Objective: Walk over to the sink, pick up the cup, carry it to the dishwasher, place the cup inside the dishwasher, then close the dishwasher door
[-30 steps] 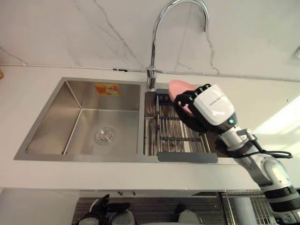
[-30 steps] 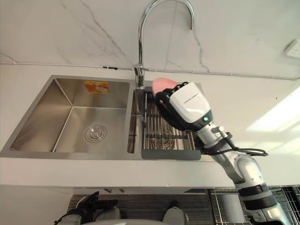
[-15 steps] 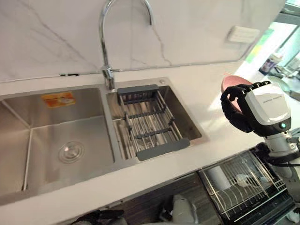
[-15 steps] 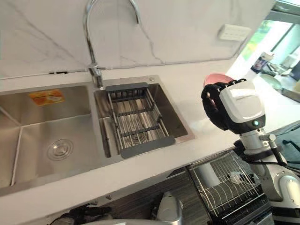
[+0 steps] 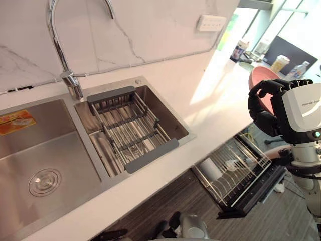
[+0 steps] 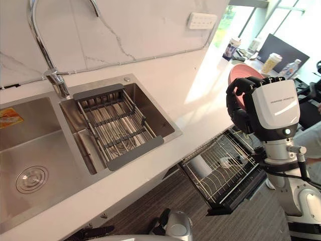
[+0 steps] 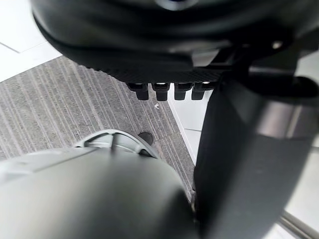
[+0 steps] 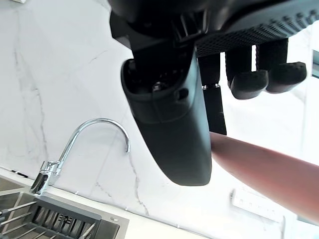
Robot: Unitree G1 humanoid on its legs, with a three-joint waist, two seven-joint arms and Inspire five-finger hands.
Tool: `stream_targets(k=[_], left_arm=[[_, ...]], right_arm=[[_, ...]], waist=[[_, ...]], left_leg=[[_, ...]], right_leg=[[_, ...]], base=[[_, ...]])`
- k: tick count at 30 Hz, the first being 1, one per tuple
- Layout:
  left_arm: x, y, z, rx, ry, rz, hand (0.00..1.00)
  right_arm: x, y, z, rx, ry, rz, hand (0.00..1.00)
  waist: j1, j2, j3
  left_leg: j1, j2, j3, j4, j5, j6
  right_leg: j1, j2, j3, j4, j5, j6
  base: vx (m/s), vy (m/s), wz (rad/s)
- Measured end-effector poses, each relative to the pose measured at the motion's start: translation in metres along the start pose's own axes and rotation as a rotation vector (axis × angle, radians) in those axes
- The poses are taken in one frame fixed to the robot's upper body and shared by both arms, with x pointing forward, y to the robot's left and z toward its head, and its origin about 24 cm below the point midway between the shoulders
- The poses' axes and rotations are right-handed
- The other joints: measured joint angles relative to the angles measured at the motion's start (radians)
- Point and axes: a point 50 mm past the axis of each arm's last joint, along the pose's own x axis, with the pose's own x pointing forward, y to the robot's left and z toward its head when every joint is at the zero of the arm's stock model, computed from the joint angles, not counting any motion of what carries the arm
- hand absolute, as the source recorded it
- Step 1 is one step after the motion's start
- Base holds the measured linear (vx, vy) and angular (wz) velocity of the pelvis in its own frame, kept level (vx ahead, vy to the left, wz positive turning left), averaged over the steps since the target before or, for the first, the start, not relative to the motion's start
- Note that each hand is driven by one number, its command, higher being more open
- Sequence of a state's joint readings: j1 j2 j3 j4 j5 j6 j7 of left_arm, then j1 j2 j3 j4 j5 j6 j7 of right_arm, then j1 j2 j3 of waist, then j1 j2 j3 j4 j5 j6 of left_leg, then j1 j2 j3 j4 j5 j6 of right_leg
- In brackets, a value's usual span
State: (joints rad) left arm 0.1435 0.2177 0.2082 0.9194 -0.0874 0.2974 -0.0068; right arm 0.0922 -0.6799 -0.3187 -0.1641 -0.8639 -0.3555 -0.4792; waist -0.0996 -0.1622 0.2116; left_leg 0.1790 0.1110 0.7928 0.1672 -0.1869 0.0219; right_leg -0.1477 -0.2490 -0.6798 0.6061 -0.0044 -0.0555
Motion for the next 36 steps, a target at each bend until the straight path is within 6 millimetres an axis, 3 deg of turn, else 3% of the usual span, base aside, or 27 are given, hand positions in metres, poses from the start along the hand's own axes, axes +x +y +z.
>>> stream_targets(k=[5, 10, 12, 13, 15, 17, 18, 19, 20, 21, 22, 23, 26, 31, 36], left_arm=[[-0.001, -0.004, -0.004, -0.042, -0.003, -0.006, 1.0], [-0.001, -0.005, -0.002, -0.064, -0.016, 0.001, 1.0], [-0.002, -0.005, 0.004, -0.076, -0.042, 0.0, 1.0], [-0.002, -0.007, 0.007, -0.088, -0.051, -0.005, 1.0], [-0.002, -0.011, 0.008, -0.144, -0.061, -0.026, 1.0], [-0.003, -0.012, 0.007, -0.251, -0.061, -0.037, 1.0], [-0.003, -0.01, -0.009, -0.393, -0.028, -0.032, 1.0], [-0.003, -0.011, -0.013, -0.429, -0.021, -0.033, 1.0], [-0.004, -0.014, -0.017, -0.468, -0.012, -0.039, 1.0], [-0.004, -0.011, -0.022, -0.497, -0.002, -0.034, 1.0], [-0.004, -0.015, -0.02, -0.513, -0.004, -0.049, 1.0], [-0.003, -0.017, -0.02, -0.516, 0.01, -0.057, 1.0], [-0.003, -0.012, -0.02, -0.473, -0.002, -0.041, 1.0], [-0.003, -0.013, -0.019, -0.451, -0.008, -0.04, 1.0], [-0.003, -0.016, -0.015, -0.402, -0.046, -0.063, 1.0]], right_arm=[[-0.019, 0.014, -0.001, 0.047, 0.087, 0.044, 0.0], [-0.032, 0.02, 0.0, 0.061, 0.123, 0.085, 0.0], [-0.034, 0.02, -0.004, 0.051, 0.139, 0.08, 0.0], [-0.034, 0.021, -0.008, 0.043, 0.156, 0.08, 0.0], [-0.037, 0.024, -0.012, 0.036, 0.185, 0.098, 0.0], [-0.033, 0.029, -0.008, 0.054, 0.169, 0.1, 0.0], [-0.023, 0.032, -0.001, 0.082, 0.131, 0.084, 0.0], [-0.021, 0.033, 0.001, 0.088, 0.123, 0.08, 0.0], [-0.02, 0.032, 0.002, 0.093, 0.119, 0.079, 0.0], [-0.02, 0.03, 0.001, 0.091, 0.122, 0.088, 0.0], [-0.018, 0.029, -0.002, 0.08, 0.128, 0.087, 0.0], [-0.02, 0.032, -0.006, 0.068, 0.16, 0.113, 0.0], [-0.024, 0.036, -0.009, 0.061, 0.188, 0.161, 0.0], [-0.025, 0.051, -0.007, 0.096, 0.201, 0.199, 0.0], [-0.03, 0.066, 0.004, 0.145, 0.204, 0.237, 0.0]], waist=[[0.002, 0.01, 0.012], [-0.001, 0.019, 0.021], [-0.002, 0.013, 0.04], [-0.001, 0.027, 0.049], [0.015, 0.044, 0.059], [0.049, 0.055, 0.068], [0.061, 0.076, 0.076], [0.066, 0.093, 0.079], [0.069, 0.113, 0.089], [0.051, 0.096, 0.082], [0.051, 0.114, 0.094], [0.05, 0.129, 0.095], [0.054, 0.128, 0.097], [0.059, 0.125, 0.099], [0.062, 0.127, 0.099]], left_leg=[[-0.031, -0.003, 0.048, 0.008, -0.004, 0.004], [-0.054, 0.014, 0.086, 0.035, -0.002, 0.001], [-0.071, 0.033, 0.091, 0.094, -0.021, -0.011], [-0.086, 0.05, 0.082, 0.126, -0.028, -0.011], [-0.123, 0.061, -0.064, 0.187, -0.034, -0.002], [-0.164, 0.066, -0.335, 0.269, -0.075, -0.015], [-0.163, 0.059, -0.467, 0.271, -0.131, -0.02], [-0.165, 0.072, -0.477, 0.266, -0.141, -0.048], [-0.171, 0.092, -0.445, 0.279, -0.149, -0.054], [-0.182, 0.074, -0.425, 0.313, -0.162, -0.05], [-0.186, 0.079, -0.425, 0.336, -0.173, -0.047], [-0.187, 0.08, -0.426, 0.332, -0.172, -0.042], [-0.182, 0.06, -0.42, 0.289, -0.141, -0.056], [-0.163, 0.02, -0.422, 0.254, -0.127, -0.052], [-0.172, 0.001, -0.446, 0.254, -0.131, -0.02]], right_leg=[[0.041, 0.057, 0.012, -0.187, -0.014, 0.027], [0.078, 0.059, 0.015, -0.283, -0.025, 0.018], [0.111, 0.095, 0.027, -0.39, -0.032, 0.015], [0.112, 0.117, 0.035, -0.424, -0.014, 0.016], [0.106, 0.156, 0.076, -0.461, 0.005, 0.003], [0.089, 0.209, 0.176, -0.473, 0.01, -0.009], [0.073, 0.264, 0.264, -0.483, 0.0, -0.011], [0.071, 0.284, 0.273, -0.482, -0.006, -0.008], [0.025, 0.273, 0.285, -0.365, -0.044, -0.041], [0.001, 0.215, 0.34, -0.234, -0.131, 0.0], [0.002, 0.225, 0.341, -0.235, -0.138, 0.007], [0.002, 0.229, 0.343, -0.25, -0.132, 0.004], [-0.021, 0.22, 0.35, -0.239, -0.122, 0.0], [-0.057, 0.172, 0.348, -0.142, -0.134, 0.017], [-0.027, 0.157, 0.337, -0.215, -0.124, 0.033]], base=[[-0.14, -0.059, -0.27], [-0.05, -0.093, -0.26], [0.03, -0.128, -0.23], [-0.02, -0.117, -0.36], [-0.03, -0.119, -0.65], [-0.06, -0.114, -1.64], [-0.1, -0.041, -1.96], [-0.1, -0.009, -1.72], [-0.04, 0.004, -0.89], [0.0, -0.007, -0.65], [0.0, -0.019, -0.31], [0.01, -0.026, -0.17], [0.02, -0.027, -0.05], [0.02, 0.02, 0.02], [-0.08, 0.09, 0.11]])
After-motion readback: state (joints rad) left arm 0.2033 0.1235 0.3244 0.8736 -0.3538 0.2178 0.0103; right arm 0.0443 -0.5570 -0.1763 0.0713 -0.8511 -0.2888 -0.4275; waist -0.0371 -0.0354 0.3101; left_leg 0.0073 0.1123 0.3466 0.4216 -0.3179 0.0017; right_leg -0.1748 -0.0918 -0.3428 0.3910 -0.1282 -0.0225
